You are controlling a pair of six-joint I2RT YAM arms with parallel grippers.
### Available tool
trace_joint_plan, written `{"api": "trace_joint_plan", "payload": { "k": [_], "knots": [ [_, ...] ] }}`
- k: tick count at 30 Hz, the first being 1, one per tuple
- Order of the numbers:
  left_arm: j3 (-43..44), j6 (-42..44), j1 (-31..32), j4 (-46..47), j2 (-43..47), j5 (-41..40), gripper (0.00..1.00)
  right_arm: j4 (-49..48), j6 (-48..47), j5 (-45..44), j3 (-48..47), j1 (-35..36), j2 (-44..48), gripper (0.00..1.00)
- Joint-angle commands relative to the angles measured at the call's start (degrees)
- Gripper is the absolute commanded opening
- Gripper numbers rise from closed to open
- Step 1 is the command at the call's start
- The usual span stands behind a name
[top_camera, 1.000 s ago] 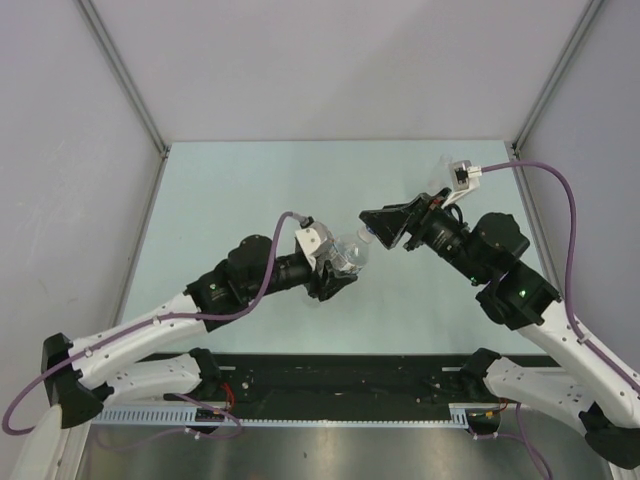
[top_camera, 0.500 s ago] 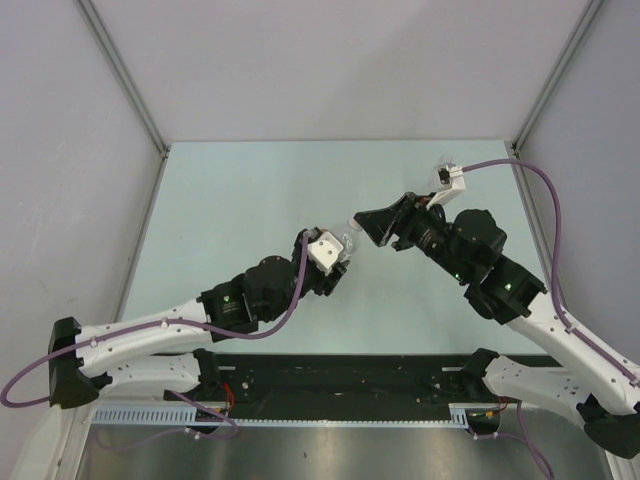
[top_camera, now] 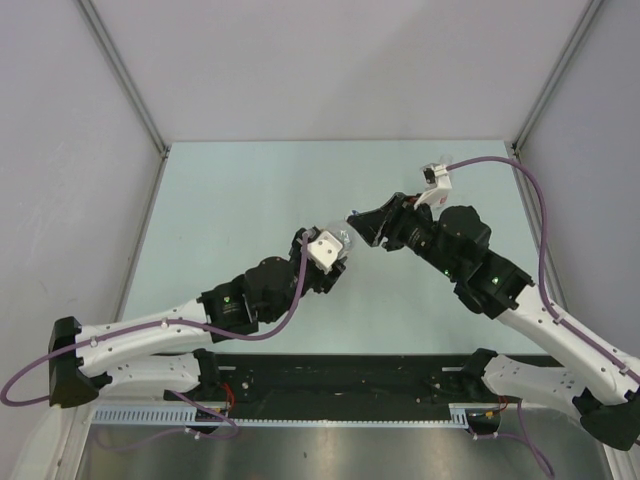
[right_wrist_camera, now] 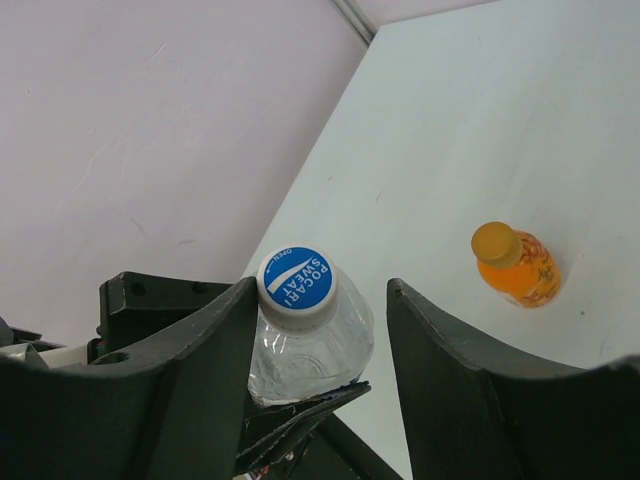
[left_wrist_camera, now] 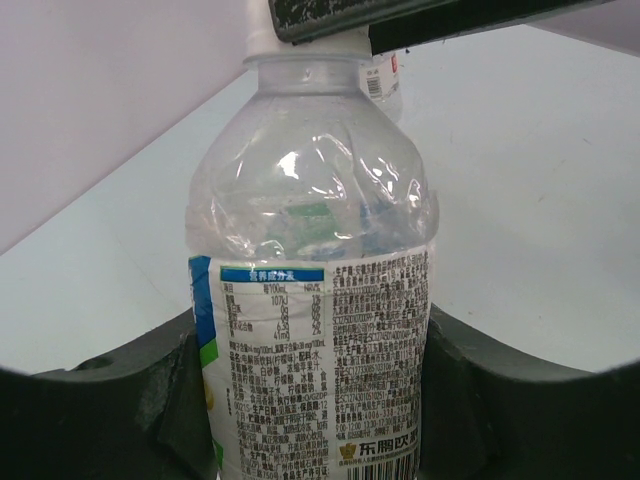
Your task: Unscrew the bottle caps
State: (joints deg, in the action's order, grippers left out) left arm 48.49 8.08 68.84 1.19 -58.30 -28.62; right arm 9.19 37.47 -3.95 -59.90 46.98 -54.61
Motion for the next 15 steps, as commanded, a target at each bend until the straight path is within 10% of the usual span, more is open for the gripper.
{"api": "trace_joint_plan", "payload": {
  "k": [1,11,15],
  "knots": [
    [0.64,1.24,0.68,2.67,0.91,-1.17,0.0,-2.42,-0.12,0.25,-1.98,0.48,-0.41,0.57],
    [0.38,0.89,0.77,3.03,1.09,0.14,0.0,-3.65,-1.96,0.61,-1.98,1.09,-1.29,0.34],
    [0.03,0.45,0.77,3.29,1.96,1.81,0.0,-6.02,-4.07,0.52,-0.4,1.88,-0.06,0.03]
  ]
}}
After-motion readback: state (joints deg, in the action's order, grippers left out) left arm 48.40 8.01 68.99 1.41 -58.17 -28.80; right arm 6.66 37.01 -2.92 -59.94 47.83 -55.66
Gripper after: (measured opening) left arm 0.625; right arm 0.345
